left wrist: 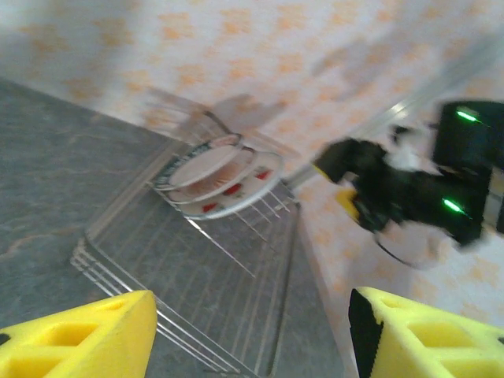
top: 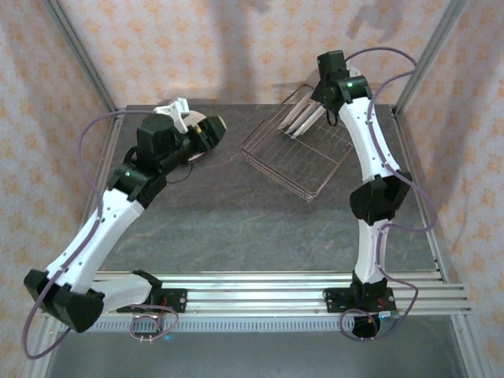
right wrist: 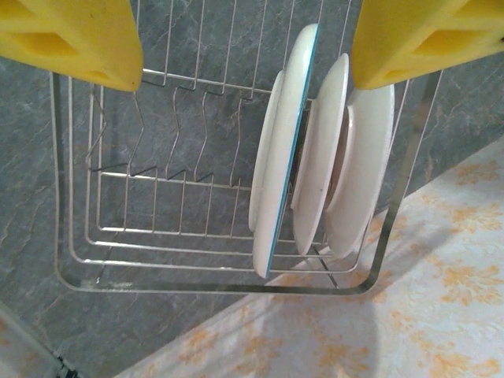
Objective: Unload the plates from the dish rack
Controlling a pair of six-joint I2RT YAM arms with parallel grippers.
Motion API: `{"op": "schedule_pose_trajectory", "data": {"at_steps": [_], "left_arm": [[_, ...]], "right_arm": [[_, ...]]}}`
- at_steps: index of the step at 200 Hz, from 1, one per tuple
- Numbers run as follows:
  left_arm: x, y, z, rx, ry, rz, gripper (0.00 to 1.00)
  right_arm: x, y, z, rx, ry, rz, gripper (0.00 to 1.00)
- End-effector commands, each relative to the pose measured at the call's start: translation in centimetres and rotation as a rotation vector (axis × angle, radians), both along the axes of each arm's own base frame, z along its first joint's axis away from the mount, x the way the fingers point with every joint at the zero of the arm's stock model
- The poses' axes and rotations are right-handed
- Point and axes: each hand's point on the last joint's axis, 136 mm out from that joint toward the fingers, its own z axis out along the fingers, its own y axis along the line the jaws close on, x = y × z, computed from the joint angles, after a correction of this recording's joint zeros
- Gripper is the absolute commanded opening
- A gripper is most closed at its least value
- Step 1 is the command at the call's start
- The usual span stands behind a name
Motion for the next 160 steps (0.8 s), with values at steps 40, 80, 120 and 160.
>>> {"op": "schedule_pose_trajectory", "data": {"at_steps": [40,80,120,160], "left_arm": [[-3.0,-0.6,1.9,0.065,-0.144,-0.042,0.65],[-3.6,-0.2,1.7,0.069,-0.142,-0.032,0.65],[-4.0,-0.1,1.6,0.074,-0.137,-0.027,0.65],[-4.1,0.0,1.3,0.080,-0.129,-0.025,0.65]], "right_arm": [[1.6,0.5,-2.6,0.043,0.046,0.004,0.65],[2.4,0.6,-4.2,0.084,0.065,-0.007,0.59],[3.1,0.9,-5.2,0.093,0.069,-0.004,0.58],[3.8,0.9,-6.0,0.101,0.072,-0.003,0.55]]}}
